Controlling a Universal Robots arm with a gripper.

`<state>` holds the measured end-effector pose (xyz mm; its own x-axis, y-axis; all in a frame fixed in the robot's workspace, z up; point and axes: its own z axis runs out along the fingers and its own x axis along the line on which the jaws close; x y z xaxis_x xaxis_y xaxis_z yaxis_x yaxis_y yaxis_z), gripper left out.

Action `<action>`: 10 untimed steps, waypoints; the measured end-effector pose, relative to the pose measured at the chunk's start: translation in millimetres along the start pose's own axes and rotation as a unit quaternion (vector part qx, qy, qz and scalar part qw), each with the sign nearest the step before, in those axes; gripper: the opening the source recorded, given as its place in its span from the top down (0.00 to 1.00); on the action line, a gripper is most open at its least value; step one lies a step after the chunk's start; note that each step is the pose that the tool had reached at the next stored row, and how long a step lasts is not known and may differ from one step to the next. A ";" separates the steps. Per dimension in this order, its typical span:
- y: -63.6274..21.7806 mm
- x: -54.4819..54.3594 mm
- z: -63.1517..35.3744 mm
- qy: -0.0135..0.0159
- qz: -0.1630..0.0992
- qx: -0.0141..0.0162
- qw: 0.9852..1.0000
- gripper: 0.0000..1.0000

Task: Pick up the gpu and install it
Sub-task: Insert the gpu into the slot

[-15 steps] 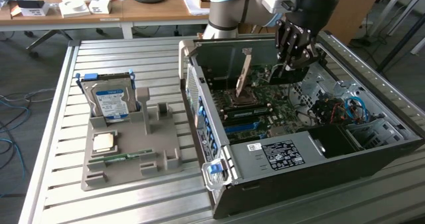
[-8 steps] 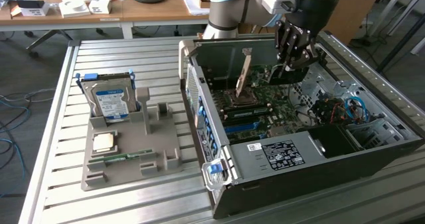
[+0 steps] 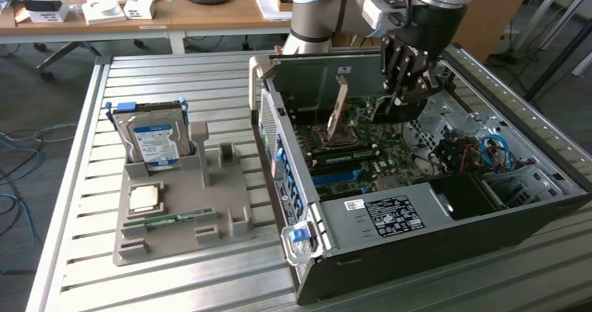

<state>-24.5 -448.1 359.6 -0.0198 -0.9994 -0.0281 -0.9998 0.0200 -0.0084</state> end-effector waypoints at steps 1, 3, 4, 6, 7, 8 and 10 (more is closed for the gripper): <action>0.0 0.0 1.8 0.000 0.000 0.000 1.000 0.74; 0.0 0.1 5.4 0.000 0.000 0.000 1.000 0.74; 0.0 0.2 7.2 0.000 0.000 0.000 1.000 0.74; 0.1 0.3 10.9 0.000 0.000 0.000 1.000 0.74; 0.1 0.4 12.7 0.000 0.000 0.000 1.000 0.74; 0.1 0.4 14.5 0.000 0.000 0.000 1.000 0.74; 0.2 0.5 18.1 0.000 0.000 0.000 1.000 0.74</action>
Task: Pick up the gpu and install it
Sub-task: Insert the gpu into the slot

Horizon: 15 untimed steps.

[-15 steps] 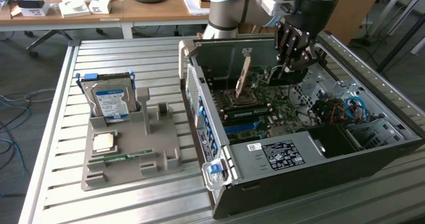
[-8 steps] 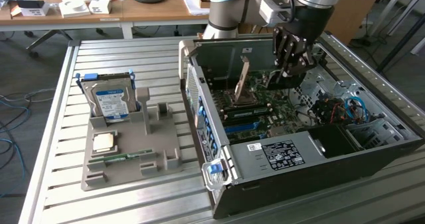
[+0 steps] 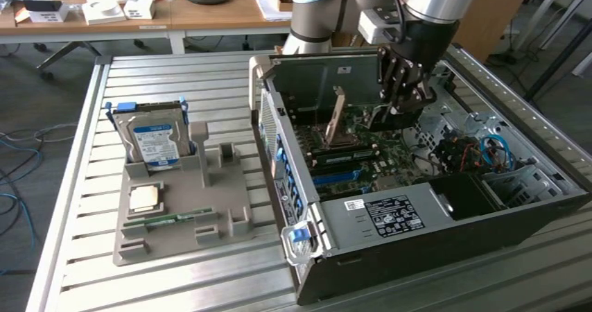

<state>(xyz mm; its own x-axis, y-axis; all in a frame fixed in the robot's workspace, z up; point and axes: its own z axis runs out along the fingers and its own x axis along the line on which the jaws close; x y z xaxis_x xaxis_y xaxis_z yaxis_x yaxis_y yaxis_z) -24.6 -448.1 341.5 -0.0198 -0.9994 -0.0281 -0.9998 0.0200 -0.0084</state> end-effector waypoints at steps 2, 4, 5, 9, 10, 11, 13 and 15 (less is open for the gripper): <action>0.0 0.1 3.5 0.000 0.000 0.000 1.000 0.74; 0.0 0.2 6.7 0.000 0.000 0.000 1.000 0.74; 0.0 0.2 8.3 0.000 0.000 0.000 1.000 0.74; 0.1 0.4 14.6 0.000 0.000 0.000 1.000 0.74; 0.1 0.4 16.2 0.000 0.000 0.000 1.000 0.74; 0.2 0.5 17.5 0.000 0.000 0.000 1.000 0.74; 0.2 0.5 19.3 0.000 0.000 0.000 1.000 0.74; 0.2 0.5 19.3 0.000 0.000 0.000 1.000 0.74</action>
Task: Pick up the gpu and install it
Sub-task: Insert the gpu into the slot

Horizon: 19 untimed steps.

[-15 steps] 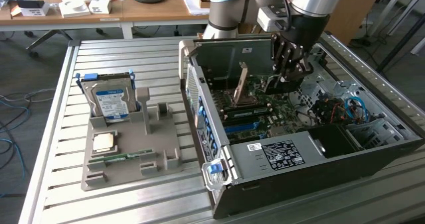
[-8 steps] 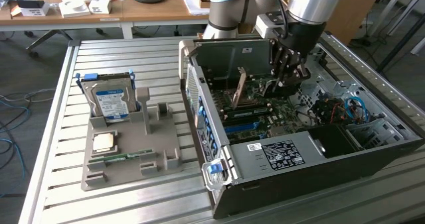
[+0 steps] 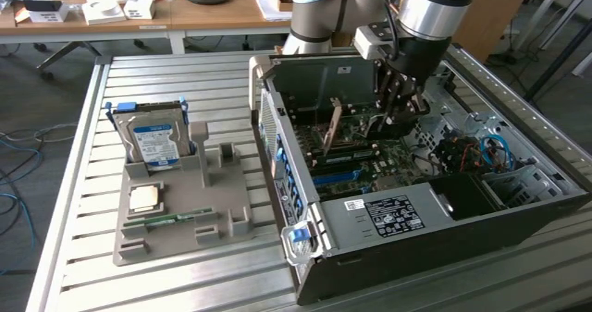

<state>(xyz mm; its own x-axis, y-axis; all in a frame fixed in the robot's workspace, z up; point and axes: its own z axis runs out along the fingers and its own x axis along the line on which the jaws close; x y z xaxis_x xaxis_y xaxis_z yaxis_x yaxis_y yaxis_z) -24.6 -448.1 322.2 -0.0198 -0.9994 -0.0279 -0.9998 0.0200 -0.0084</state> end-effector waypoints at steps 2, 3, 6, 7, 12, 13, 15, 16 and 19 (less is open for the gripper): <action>1.4 0.0 0.3 0.000 0.000 0.000 1.000 0.74; 2.5 0.0 0.4 0.000 0.000 0.000 1.000 0.74; 6.5 0.1 0.6 0.000 0.000 0.000 1.000 0.74; 7.9 0.1 0.6 0.000 0.000 0.000 1.000 0.74; 11.1 0.3 4.5 0.000 0.000 0.001 1.000 0.74; 11.3 0.4 6.4 0.000 0.000 0.002 1.000 0.74; 11.6 0.5 10.1 0.000 0.000 0.002 1.000 0.74; 11.9 0.6 11.9 0.000 0.000 0.003 1.000 0.74; 12.1 0.7 15.8 0.000 0.000 0.003 1.000 0.74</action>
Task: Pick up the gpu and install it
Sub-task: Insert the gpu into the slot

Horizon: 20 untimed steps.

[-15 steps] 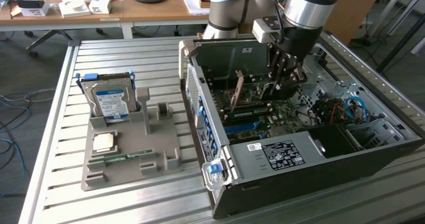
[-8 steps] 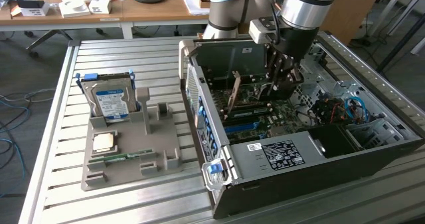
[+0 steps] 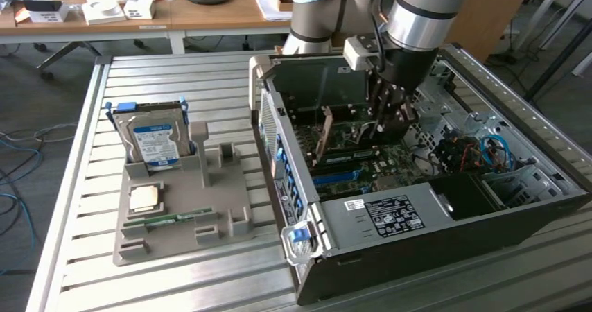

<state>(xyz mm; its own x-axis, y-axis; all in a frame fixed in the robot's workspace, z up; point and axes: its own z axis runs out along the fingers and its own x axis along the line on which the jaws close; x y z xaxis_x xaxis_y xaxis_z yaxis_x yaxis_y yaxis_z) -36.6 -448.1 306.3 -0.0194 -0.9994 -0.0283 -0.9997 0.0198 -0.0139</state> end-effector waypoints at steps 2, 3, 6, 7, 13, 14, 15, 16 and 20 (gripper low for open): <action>0.1 0.3 0.8 0.000 0.000 0.000 1.000 0.74; 0.1 1.1 0.9 0.000 0.000 0.000 1.000 0.74; 0.0 3.7 1.0 0.000 0.000 0.000 1.000 0.74; 0.0 4.5 1.1 0.000 0.000 0.000 1.000 0.74; 0.5 8.9 1.5 0.000 0.000 0.000 1.000 0.74; 1.0 9.0 1.6 0.000 0.000 0.000 1.000 0.74; 1.8 9.1 1.5 0.000 0.000 0.000 1.000 0.74; 2.6 9.3 1.5 0.000 0.000 0.000 1.000 0.74; 6.8 9.5 1.5 0.000 0.000 0.001 1.000 0.74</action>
<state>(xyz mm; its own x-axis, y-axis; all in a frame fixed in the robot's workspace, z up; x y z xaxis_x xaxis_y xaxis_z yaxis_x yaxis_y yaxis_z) -43.5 -457.4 304.5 -0.0191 -0.9994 -0.0282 -0.9997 0.0195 -0.0150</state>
